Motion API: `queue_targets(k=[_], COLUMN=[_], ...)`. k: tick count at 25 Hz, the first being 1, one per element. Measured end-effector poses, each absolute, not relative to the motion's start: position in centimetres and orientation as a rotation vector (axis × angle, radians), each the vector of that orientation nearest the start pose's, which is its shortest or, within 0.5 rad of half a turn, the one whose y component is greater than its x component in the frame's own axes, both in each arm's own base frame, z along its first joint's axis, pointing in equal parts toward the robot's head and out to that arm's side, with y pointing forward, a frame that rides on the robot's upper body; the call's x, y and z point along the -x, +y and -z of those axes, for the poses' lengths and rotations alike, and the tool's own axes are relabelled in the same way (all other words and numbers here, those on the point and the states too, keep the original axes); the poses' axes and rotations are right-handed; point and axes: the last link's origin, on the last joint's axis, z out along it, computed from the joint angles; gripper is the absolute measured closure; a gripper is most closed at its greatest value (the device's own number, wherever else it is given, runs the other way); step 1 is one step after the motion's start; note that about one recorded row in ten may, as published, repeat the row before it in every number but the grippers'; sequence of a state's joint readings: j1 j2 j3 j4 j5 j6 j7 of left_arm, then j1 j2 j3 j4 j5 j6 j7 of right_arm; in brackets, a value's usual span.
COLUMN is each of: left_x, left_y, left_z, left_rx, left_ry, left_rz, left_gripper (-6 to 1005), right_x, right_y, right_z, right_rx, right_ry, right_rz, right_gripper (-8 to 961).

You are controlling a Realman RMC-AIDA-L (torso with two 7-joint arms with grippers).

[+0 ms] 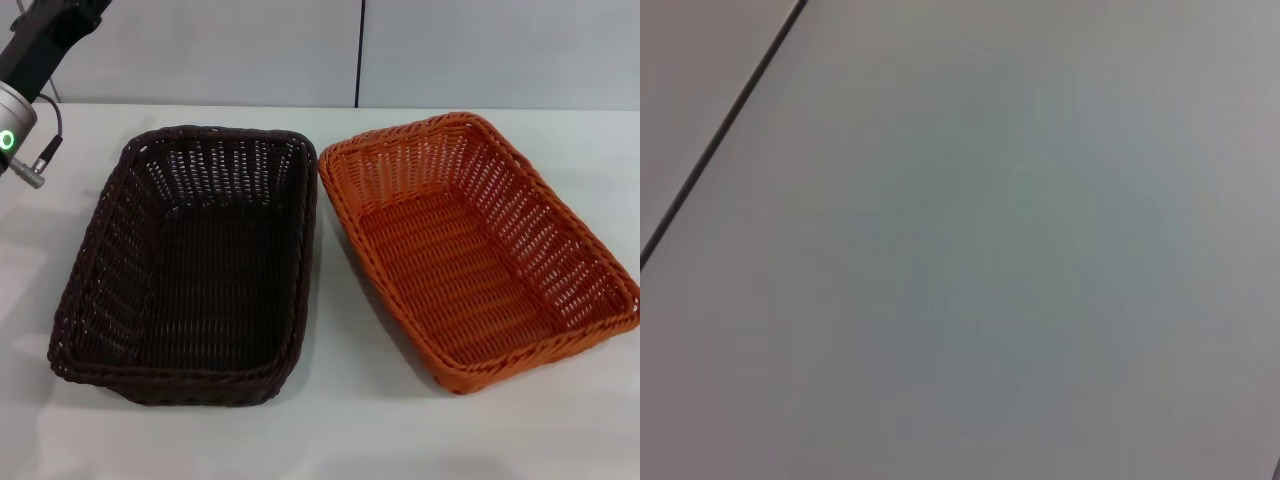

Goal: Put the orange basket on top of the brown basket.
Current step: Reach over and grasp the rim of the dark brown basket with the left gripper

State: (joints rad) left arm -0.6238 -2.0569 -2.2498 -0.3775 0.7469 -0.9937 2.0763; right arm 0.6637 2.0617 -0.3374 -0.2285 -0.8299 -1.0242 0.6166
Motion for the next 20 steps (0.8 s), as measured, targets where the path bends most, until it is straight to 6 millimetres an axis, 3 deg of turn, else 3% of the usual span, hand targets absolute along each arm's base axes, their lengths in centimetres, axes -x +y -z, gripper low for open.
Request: queue_targets(k=[14, 20], left_x=[25.3, 23.7], left_y=[43.3, 44.7], left_z=[-6.1, -7.8], left_rx=[1.625, 1.821], left_ry=[-0.857, -0.932], left_rz=[1.242, 1.15], left_gripper=[160, 168], right_x=[-31.7, -31.7], right_y=[41.6, 41.6], right_z=[-9.3, -9.2], right_rx=[1.259, 1.261], right_ry=[0.692, 0.692], right_rz=[-0.967, -0.966], right_gripper=[222, 222])
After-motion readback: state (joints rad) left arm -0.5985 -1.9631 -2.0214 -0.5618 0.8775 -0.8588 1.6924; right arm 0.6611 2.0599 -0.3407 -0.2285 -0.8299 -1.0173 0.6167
